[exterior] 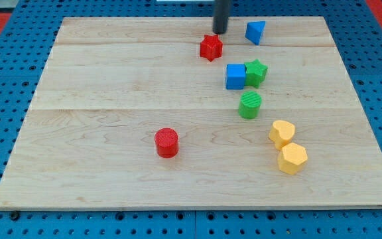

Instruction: Move the red star above the blue cube

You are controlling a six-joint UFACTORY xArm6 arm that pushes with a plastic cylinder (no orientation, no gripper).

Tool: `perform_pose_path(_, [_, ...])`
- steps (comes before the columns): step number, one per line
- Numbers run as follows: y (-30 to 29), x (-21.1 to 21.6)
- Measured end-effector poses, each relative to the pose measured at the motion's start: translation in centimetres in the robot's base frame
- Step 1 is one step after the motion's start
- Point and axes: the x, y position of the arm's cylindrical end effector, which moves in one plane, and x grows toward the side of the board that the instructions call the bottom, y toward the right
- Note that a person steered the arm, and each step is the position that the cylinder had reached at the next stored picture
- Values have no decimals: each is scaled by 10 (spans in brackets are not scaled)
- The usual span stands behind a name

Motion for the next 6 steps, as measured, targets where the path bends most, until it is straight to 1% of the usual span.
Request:
perform_pose_path(1, [-49, -2])
perform_pose_path(2, [-33, 46])
perform_pose_path(3, [-27, 81])
perform_pose_path(4, [10, 87])
perform_pose_path(5, [-23, 92])
perform_pose_path(6, [32, 108])
